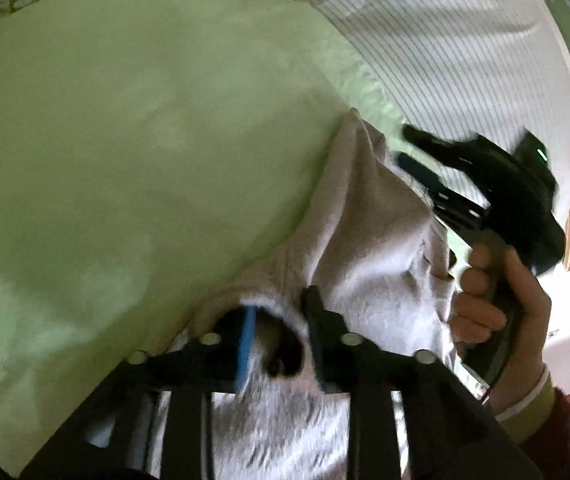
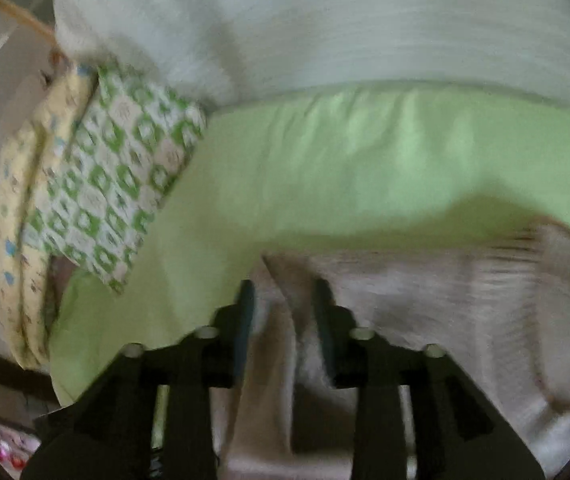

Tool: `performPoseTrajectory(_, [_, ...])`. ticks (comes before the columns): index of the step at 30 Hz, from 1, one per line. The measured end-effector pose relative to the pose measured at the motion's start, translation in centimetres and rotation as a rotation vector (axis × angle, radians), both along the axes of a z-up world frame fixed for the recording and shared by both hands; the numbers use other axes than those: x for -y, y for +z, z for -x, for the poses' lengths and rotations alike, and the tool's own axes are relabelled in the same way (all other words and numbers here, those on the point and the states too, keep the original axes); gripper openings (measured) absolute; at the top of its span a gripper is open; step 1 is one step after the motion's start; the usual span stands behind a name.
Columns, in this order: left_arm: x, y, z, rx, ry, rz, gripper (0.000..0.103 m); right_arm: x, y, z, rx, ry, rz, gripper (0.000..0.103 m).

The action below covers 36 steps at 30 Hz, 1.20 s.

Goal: Fold small clothes

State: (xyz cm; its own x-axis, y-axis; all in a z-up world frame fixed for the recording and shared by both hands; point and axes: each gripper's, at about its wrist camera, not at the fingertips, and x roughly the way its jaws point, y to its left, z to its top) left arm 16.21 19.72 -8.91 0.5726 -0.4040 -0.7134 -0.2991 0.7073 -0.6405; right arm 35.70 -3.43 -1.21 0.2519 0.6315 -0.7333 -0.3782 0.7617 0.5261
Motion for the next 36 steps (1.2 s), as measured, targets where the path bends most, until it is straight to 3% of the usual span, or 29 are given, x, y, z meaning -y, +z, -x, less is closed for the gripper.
performPoseTrajectory(4, [-0.3,1.5,2.3,0.002,-0.026,-0.037,0.040,5.9,4.1,5.1,0.096,-0.074,-0.063,0.046])
performPoseTrajectory(6, [-0.5,2.4,3.4,0.008,-0.047,-0.070,0.041,8.6,4.6,8.0,0.108,-0.121,-0.066,0.046])
performPoseTrajectory(12, [1.4,4.6,3.4,0.035,-0.146,-0.138,0.041,18.9,3.0,17.2,0.073,-0.374,-0.009,0.046])
performPoseTrajectory(15, [3.0,5.5,1.9,0.053,-0.200,-0.187,0.041,24.8,1.4,21.4,0.013,-0.603,0.039,0.046])
performPoseTrajectory(17, [4.0,6.1,1.1,0.076,-0.236,-0.220,0.041,27.4,0.6,23.1,-0.018,-0.697,0.041,0.046])
performPoseTrajectory(22, [5.5,6.2,-1.8,0.083,-0.263,-0.289,0.048,30.6,-0.2,23.4,-0.047,-0.771,0.007,0.046])
performPoseTrajectory(26, [6.3,4.1,-4.1,0.019,-0.265,-0.364,0.049,30.8,-1.2,21.2,-0.085,-0.773,0.097,0.046])
performPoseTrajectory(28, [6.3,2.3,-4.9,-0.038,-0.281,-0.384,0.047,30.3,-1.6,20.5,-0.093,-0.736,0.122,0.017])
performPoseTrajectory(29, [6.2,1.9,-5.0,-0.049,-0.284,-0.402,0.042,30.1,-1.3,20.5,-0.075,-0.726,0.151,0.008])
performPoseTrajectory(31, [6.4,1.8,-5.0,-0.048,-0.284,-0.425,0.042,30.7,-0.6,21.2,-0.031,-0.731,0.177,0.008])
performPoseTrajectory(34, [7.0,2.0,-5.0,-0.055,-0.285,-0.467,0.042,31.5,-2.0,21.4,-0.079,-0.743,0.255,0.005])
performPoseTrajectory(36, [7.1,2.5,-4.6,-0.057,-0.291,-0.466,0.046,32.5,-2.3,21.7,-0.105,-0.762,0.201,0.005])
